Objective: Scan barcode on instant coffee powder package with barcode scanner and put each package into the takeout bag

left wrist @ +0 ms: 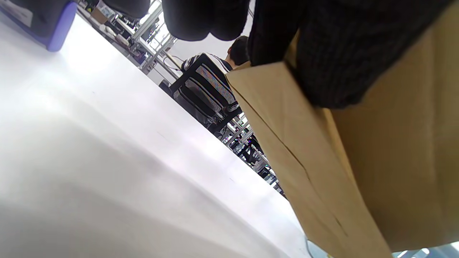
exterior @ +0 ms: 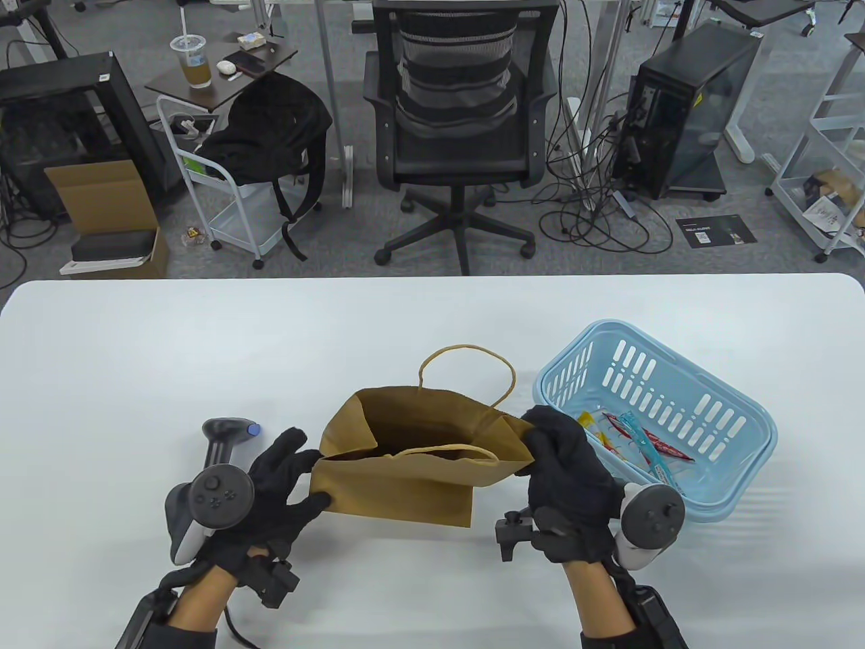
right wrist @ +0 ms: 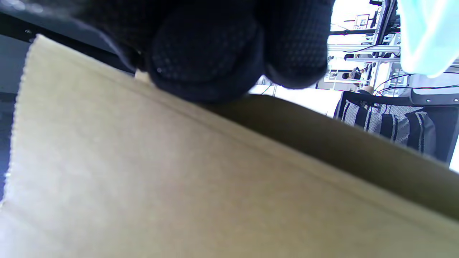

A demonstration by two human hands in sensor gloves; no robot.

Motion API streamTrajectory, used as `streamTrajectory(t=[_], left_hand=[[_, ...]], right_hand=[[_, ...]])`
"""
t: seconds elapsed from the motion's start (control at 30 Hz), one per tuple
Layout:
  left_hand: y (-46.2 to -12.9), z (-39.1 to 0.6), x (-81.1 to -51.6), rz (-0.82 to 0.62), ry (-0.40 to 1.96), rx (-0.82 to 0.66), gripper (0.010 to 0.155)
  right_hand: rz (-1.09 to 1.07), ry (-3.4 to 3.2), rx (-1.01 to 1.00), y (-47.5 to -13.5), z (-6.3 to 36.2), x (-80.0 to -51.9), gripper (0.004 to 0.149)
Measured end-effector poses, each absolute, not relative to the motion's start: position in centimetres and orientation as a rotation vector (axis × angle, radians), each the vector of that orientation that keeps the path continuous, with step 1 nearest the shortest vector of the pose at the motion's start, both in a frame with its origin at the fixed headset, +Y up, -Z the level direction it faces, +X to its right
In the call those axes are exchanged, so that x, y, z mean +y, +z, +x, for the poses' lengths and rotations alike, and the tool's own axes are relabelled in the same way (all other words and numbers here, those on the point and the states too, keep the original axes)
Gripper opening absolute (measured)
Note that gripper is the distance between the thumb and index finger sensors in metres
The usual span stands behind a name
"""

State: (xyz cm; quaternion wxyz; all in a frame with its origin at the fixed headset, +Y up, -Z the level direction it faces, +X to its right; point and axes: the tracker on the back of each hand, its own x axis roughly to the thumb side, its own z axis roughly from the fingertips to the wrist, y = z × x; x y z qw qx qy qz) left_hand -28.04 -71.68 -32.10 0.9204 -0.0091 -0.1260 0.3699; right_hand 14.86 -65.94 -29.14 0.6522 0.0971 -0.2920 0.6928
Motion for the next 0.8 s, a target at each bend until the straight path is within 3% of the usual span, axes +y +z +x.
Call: streamTrajectory(t=[0.2,0.4,0.57,0.8], left_hand=[[-32.2,-28.1,-71.7,-0.020,0.807,-0.260,0.063],[-31.8,-28.9,-70.8,0.135,0.874,-0.235,0.047],[-31.7,-30.0,-69.7,0.172,0.984,-0.263,0.042],[-33.2,-35.1,-68.5,0.054,1.461,-0.324,0.041]], right_hand=[[0.194,1.527,-0.657,-29.0,14.9,-65.9,0.041],[0.161,1.482,-0.644,-29.0,15.2,-65.9,0.041],[0.159,1.481,-0.614,-28.9,15.2,-65.7,0.041],[0.136,1.432,-0.690,-28.3,17.1,-64.4,0.041]])
